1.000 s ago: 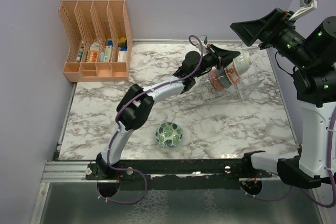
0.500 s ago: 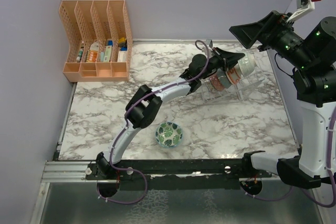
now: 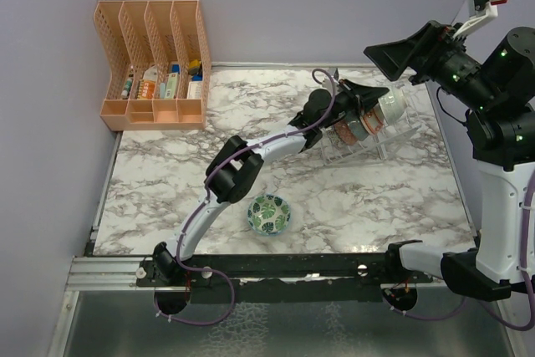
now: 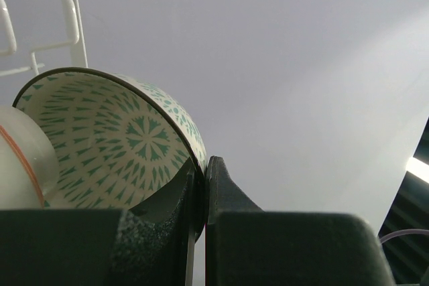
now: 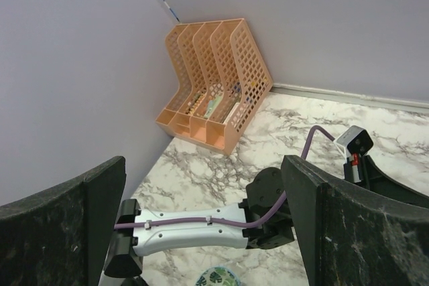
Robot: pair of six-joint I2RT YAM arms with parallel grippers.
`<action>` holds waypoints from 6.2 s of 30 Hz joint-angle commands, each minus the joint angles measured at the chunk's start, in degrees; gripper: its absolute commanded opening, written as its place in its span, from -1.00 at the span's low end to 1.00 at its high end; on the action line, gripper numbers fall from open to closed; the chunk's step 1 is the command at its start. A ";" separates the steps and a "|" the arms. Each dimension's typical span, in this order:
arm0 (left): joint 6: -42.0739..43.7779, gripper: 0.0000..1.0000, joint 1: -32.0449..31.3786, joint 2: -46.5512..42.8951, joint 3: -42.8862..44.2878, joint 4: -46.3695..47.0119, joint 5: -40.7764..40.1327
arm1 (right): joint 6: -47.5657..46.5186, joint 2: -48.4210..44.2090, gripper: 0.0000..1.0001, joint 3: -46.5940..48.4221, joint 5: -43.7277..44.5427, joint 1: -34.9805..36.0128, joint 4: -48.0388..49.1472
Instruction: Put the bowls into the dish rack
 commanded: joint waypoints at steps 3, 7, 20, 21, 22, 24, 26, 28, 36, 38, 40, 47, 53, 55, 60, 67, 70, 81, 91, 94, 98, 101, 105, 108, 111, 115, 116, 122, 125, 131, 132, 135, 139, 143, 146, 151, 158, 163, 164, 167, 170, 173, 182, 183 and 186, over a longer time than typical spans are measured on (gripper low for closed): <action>-2.93 -1.00 -0.42 1.79 4.07 2.17 -1.72 | -1.97 -0.54 0.99 1.42 0.55 -0.39 -1.88; -3.39 -1.00 -0.38 2.29 4.29 0.88 -1.99 | -2.38 -0.37 0.99 1.51 0.45 -0.39 -2.16; -3.77 -0.94 -0.12 2.44 6.09 -8.64 -1.15 | -2.94 -0.32 0.99 0.14 -0.03 -0.39 -2.29; -3.73 -0.93 -0.11 2.47 6.00 -8.70 -1.15 | -2.93 -0.31 0.99 0.04 -0.09 -0.39 -2.29; -3.72 -0.89 -0.08 2.53 5.91 -8.68 -1.15 | -2.93 -0.28 0.99 -0.11 -0.11 -0.45 -2.30; -3.69 -0.83 -0.02 2.45 5.53 -8.69 -1.02 | -2.96 -0.28 0.99 -0.42 -0.10 -0.44 -2.30; -3.58 -0.82 0.11 2.36 5.25 -8.72 -0.66 | -3.04 -0.28 0.99 -0.80 -0.12 -0.39 -2.30; -3.42 -0.80 0.18 2.28 4.98 -9.12 -0.25 | -3.00 -0.23 0.99 -1.09 -0.14 -0.40 -2.19; -3.23 -0.56 0.58 1.11 1.99 -7.07 1.24 | -2.78 -0.10 0.99 -2.10 -0.47 -0.39 -2.03; -2.77 -0.55 0.77 0.37 0.69 -6.42 1.42 | -2.78 -0.23 0.99 -2.52 -0.39 -0.39 -2.03; -2.48 -0.54 0.93 -0.39 -0.56 -6.06 1.64 | -2.69 -0.25 0.99 -2.87 -0.37 -0.39 -2.03; -0.50 -0.53 2.05 -4.26 -4.49 -7.12 3.16 | -2.39 -0.52 0.99 -3.73 -0.37 -0.39 -1.86; 3.28 -0.53 3.16 -6.27 -3.82 -15.02 7.92 | -2.08 -1.38 0.99 -4.98 -0.16 -0.39 -1.35; 5.29 -0.52 3.56 -6.44 -2.38 -18.79 10.14 | -1.99 -1.71 0.99 -5.36 -0.16 -0.39 -1.25; 6.73 -0.42 4.07 -6.39 -1.85 -21.44 12.41 | -1.90 -2.24 0.99 -5.78 -0.20 -0.39 -1.16; 9.63 -0.17 4.12 -4.99 2.29 -26.57 14.22 | -2.01 -2.55 0.99 -6.15 -0.29 -0.39 -1.17; 11.05 0.10 4.11 -4.08 4.75 -29.05 14.54 | -2.15 -2.51 0.99 -6.10 -0.42 -0.40 -1.22; 17.78 0.57 4.12 -3.04 9.65 -37.57 15.75 | -2.25 -3.31 0.99 -7.14 -0.71 -0.39 -0.89; 22.18 0.98 4.11 -1.88 14.45 -42.45 15.78 | -2.33 -3.82 0.99 -8.01 -0.68 -0.40 -0.64; 23.15 0.98 4.11 -1.51 15.79 -43.21 15.59 | -2.25 -3.84 0.99 -8.25 -0.73 -0.39 -0.46; 24.03 0.98 4.12 -1.07 17.54 -44.07 15.32 | -2.25 -3.79 0.99 -8.26 -0.68 -0.43 -0.28; 24.45 0.98 4.12 0.21 19.62 -45.03 15.57 | -2.25 -3.71 0.99 -8.39 -0.79 -0.39 -0.19; 23.90 0.98 4.02 1.38 21.56 -44.76 15.56 | -2.25 -3.87 0.99 -8.84 -0.72 -0.39 -0.19; 23.96 0.98 4.04 1.62 22.61 -44.78 15.63 | -2.25 -3.92 0.99 -9.19 -0.65 -0.39 -0.12; 24.68 0.98 4.03 1.02 22.59 -44.93 15.47 | -2.29 -3.75 0.99 -9.26 -0.79 -0.39 -0.10; 25.48 0.98 4.02 -0.15 21.94 -45.17 15.40 | -2.20 -3.61 0.99 -9.17 -0.80 -0.40 0.05; 25.43 0.98 4.02 -0.33 21.71 -45.17 15.47 | -2.20 -3.63 0.99 -9.21 -0.88 -0.40 0.07; 25.88 0.98 4.11 -1.87 18.67 -45.07 16.07 | -2.02 -4.04 0.99 -9.64 -0.71 -0.39 0.14; 26.55 0.98 4.24 -2.52 18.51 -45.50 16.06 | -1.91 -4.23 0.99 -10.01 -0.71 -0.39 0.46; 30.44 0.98 4.58 -3.78 20.63 -49.72 15.11 | -1.81 -4.27 0.99 -9.98 -0.81 -0.40 0.51; 30.70 0.98 4.69 -4.17 20.08 -49.91 15.03 | -1.79 -4.34 0.99 -9.95 -0.82 -0.39 0.51; 31.24 0.98 5.06 -5.85 16.67 -49.51 15.17 | -1.77 -4.48 0.99 -10.05 -0.80 -0.39 0.51; 32.52 0.98 5.26 -7.82 13.42 -49.22 14.89 | -1.81 -4.88 0.99 -10.39 -0.66 -0.39 0.51; 35.47 0.98 5.49 -9.26 14.14 -52.18 13.77 | -1.64 -5.28 0.99 -10.95 -0.48 -0.39 0.73; 37.96 0.98 6.01 -11.40 13.82 -54.52 12.63 | -1.44 -5.61 0.99 -11.23 -0.46 -0.46 1.00; 43.53 0.98 6.78 -17.76 8.85 -57.23 10.25 | -1.29 -5.88 0.99 -10.77 0.19 -0.39 0.97; 57.53 0.98 7.06 -33.93 -9.53 -60.12 6.39 | -0.87 -4.51 0.99 -6.26 0.24 -0.39 0.25; 63.03 0.87 7.18 -46.78 -26.94 -62.08 3.50 | 0.49 -3.70 0.99 -1.65 2.33 -0.39 0.87; 65.16 0.82 6.73 -48.49 -29.49 -63.66 2.84 | 0.88 -3.19 0.99 -0.52 2.36 -0.39 0.80; 71.38 0.78 3.01 -52.93 -34.38 -70.42 -2.28 | 2.47 -1.76 0.99 1.54 1.42 -0.39 1.09; 74.37 0.76 -2.11 -55.61 -37.74 -76.32 -7.43 | 3.00 -1.04 0.99 1.89 1.41 -0.39 1.10; 75.34 0.68 -6.08 -57.09 -41.15 -80.61 -11.44 | 3.53 -0.32 0.99 2.20 0.95 -0.43 0.74; 75.06 0.51 -15.88 -53.95 -48.06 -82.43 -17.00 | 5.46 0.32 1.00 0.19 -1.78 -0.39 1.48; 75.07 0.46 -16.22 -53.51 -48.90 -81.59 -17.29 | 5.17 0.41 1.00 0.53 -1.77 -0.43 1.15; 75.96 0.25 -17.13 -51.66 -50.48 -79.56 -16.83 | 4.70 0.54 1.00 1.23 -1.88 -0.39 0.43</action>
